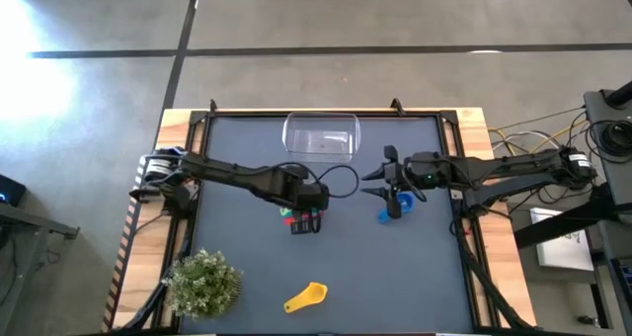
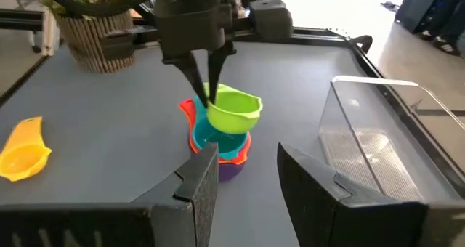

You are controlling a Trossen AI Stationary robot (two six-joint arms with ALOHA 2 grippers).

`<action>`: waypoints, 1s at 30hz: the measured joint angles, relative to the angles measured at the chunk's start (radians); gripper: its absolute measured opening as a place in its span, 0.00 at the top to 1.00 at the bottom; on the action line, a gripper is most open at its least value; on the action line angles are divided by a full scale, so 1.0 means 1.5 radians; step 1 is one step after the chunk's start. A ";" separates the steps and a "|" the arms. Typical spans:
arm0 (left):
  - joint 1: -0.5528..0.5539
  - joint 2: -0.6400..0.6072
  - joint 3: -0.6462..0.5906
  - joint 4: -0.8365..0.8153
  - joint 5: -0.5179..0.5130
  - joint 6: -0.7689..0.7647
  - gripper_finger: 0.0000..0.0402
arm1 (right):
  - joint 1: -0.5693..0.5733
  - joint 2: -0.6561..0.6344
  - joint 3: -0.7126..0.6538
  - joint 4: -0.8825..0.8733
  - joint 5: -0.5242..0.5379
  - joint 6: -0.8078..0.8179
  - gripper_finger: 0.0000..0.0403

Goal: Nest measuring cups in basket
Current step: Stack the green measuring cup on top of the light blue measuring cup, then stack the blue measuring cup on top of the green measuring cup

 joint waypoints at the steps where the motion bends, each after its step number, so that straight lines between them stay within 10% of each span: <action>1: 0.000 0.000 0.000 0.003 0.007 0.000 0.98 | 0.000 0.000 0.000 0.000 0.005 0.000 0.67; 18: -0.007 -0.055 -0.014 -0.008 -0.037 -0.031 0.63 | 0.000 0.000 0.000 -0.026 0.005 0.020 0.67; 30: -0.059 -0.434 -0.410 0.438 -0.077 -0.043 0.60 | 0.000 0.000 0.028 -0.150 0.003 0.043 0.67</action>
